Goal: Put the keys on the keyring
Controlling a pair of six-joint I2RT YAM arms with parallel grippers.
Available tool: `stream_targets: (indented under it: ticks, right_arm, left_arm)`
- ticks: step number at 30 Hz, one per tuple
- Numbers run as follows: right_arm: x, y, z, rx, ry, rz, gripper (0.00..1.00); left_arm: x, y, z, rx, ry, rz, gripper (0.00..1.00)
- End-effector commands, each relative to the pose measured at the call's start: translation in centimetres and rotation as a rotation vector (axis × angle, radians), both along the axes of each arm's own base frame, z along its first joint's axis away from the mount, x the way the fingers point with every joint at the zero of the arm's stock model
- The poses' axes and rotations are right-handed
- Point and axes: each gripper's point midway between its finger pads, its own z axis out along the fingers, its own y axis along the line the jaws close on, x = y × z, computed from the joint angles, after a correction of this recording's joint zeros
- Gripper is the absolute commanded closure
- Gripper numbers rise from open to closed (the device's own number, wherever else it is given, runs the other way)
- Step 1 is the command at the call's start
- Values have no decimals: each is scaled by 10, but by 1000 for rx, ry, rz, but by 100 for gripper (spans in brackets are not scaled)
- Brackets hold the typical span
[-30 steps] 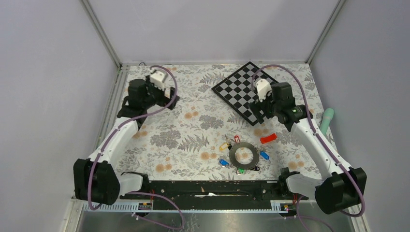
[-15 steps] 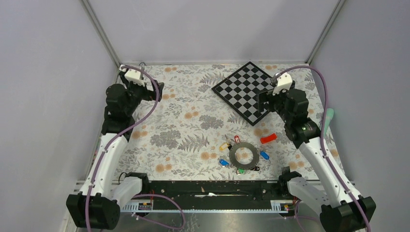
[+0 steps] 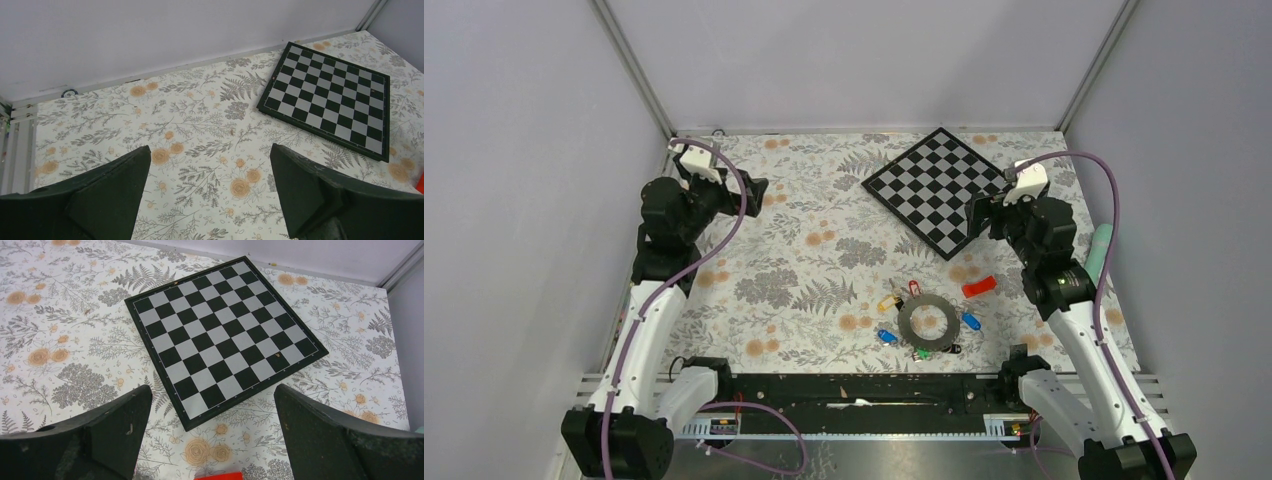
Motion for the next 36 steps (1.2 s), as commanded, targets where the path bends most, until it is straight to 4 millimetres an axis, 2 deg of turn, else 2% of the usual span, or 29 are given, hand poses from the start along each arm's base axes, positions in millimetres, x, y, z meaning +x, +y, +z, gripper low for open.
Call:
stream_targets:
  ticks: [1, 7, 23, 36]
  right_arm:
    - [1, 4, 14, -31, -50, 46, 0]
    - [-3, 6, 12, -42, -44, 70, 1]
    - [-7, 7, 21, -52, -34, 87, 0]
    - [-8, 7, 19, -46, -46, 89, 1]
  left_arm:
    - [-4, -5, -3, 11, -7, -49, 1]
    - [0, 0, -6, 32, -12, -27, 1]
    - [-1, -8, -5, 26, -6, -89, 1]
    - [-5, -18, -5, 1, 4, -143, 1]
